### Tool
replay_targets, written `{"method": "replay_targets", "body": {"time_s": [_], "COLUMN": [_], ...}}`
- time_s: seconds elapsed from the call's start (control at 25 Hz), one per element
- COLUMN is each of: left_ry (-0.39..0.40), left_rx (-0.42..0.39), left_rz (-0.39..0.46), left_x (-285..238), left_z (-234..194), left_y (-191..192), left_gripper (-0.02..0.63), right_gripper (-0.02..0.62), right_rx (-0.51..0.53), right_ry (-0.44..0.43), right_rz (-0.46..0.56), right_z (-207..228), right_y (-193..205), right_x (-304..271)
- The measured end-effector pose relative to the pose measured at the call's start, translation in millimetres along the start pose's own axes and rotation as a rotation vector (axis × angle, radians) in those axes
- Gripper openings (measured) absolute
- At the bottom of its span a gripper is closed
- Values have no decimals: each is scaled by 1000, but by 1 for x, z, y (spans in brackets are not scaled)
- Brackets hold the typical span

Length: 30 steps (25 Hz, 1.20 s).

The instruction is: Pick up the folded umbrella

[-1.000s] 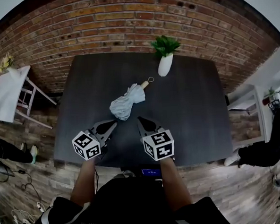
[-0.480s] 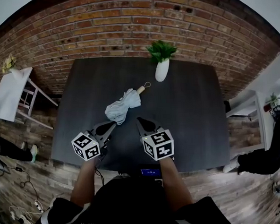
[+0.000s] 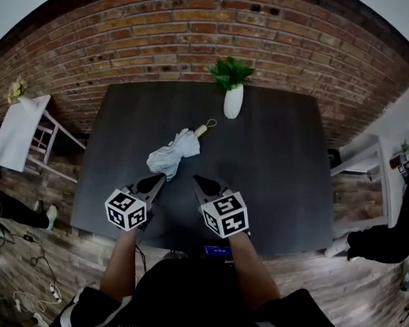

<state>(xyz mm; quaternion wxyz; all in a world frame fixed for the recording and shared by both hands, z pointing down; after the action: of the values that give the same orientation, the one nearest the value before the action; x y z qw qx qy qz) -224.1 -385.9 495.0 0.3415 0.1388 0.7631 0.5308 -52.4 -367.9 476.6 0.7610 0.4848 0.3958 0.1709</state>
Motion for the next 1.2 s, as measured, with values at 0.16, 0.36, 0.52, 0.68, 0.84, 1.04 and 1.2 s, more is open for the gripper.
{"method": "replay_targets", "body": {"time_s": [0.16, 0.36, 0.52, 0.68, 0.84, 1.04, 1.2], "left_ry": [-44, -65, -50, -7, -4, -18, -1], "left_rx": [5, -39, -99, -142, -179, -179, -157], "left_rz": [6, -48, -143, -253, -350, -458, -521], "left_x": [-13, -26, -49, -78, -106, -135, -151], "left_z": [0, -16, -37, -57, -76, -99, -109], "left_y": [-11, -21, -26, -25, -18, 0, 18], "left_gripper": [2, 2, 3, 49, 122, 249, 344], "right_gripper": [8, 8, 8, 8, 8, 8, 8], "right_rx": [-2, -27, -27, -41, -48, -68, -77], "right_ry": [-62, -99, -88, -70, -53, -46, -48], "right_rz": [8, 8, 1, -4, -11, -22, -41], "right_z": [7, 15, 26, 35, 46, 60, 67], "right_y": [3, 4, 1, -5, -13, -16, -13], "right_x": [0, -12, -24, -36, -48, -61, -72]}}
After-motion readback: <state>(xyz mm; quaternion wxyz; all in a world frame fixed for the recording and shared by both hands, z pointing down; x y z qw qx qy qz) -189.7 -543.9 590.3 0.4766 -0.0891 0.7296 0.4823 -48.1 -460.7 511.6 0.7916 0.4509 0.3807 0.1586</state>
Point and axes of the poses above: the fingertips, and each gripper's own axes: x backward along the fingers, z to its right, y out of its underside, the point moved 6 cm from there along x, backward along the fingers, and after that the axes turned 3 degrees about -z, right-handed, at the moved point
